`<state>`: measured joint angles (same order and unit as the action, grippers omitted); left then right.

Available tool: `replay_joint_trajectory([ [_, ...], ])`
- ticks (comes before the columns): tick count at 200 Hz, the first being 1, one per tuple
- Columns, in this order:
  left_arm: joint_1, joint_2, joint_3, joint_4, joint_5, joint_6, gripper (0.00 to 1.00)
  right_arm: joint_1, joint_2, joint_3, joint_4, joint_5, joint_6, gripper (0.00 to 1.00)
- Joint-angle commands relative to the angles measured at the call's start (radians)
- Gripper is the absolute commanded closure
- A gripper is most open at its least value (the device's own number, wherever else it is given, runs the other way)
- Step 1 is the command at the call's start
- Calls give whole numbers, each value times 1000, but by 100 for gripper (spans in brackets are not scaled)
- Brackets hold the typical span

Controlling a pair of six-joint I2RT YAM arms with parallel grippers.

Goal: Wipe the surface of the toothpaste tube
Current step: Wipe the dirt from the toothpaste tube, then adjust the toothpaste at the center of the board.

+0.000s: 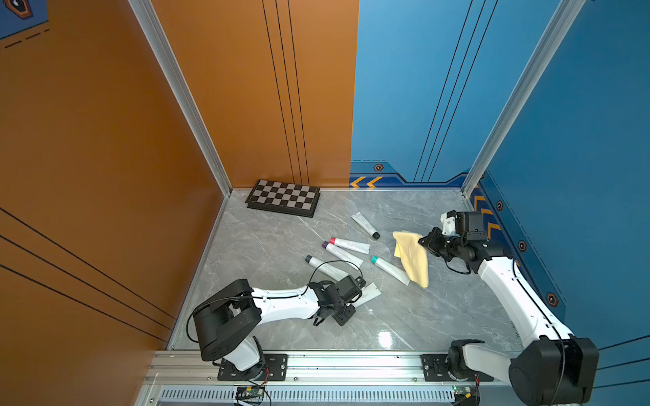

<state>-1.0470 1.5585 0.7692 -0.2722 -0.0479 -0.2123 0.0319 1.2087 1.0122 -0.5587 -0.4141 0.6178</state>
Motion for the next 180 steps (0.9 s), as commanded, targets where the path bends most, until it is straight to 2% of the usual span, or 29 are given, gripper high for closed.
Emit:
replay_joint_trajectory([
  [1,-13,-16,-6,-131,44,-19,45,-28,-11,45,-44,9,-16,100],
  [20,-12,-42,8,-153,20,-27,32,-35,-10,49,-45,11,-16,100],
  [58,1,-149,42,-186,-8,-54,18,-55,-14,48,-46,12,-14,100],
  [86,33,-212,79,-205,9,-64,16,-62,-21,47,-48,27,-15,100],
  [119,73,-217,136,-219,37,-53,16,-69,-18,34,-51,29,-19,100],
  [170,165,-85,254,-219,109,-32,17,-64,-2,-1,-50,41,-35,100],
  [180,183,-51,313,-219,122,-29,17,-61,2,-10,-45,46,-37,100],
])
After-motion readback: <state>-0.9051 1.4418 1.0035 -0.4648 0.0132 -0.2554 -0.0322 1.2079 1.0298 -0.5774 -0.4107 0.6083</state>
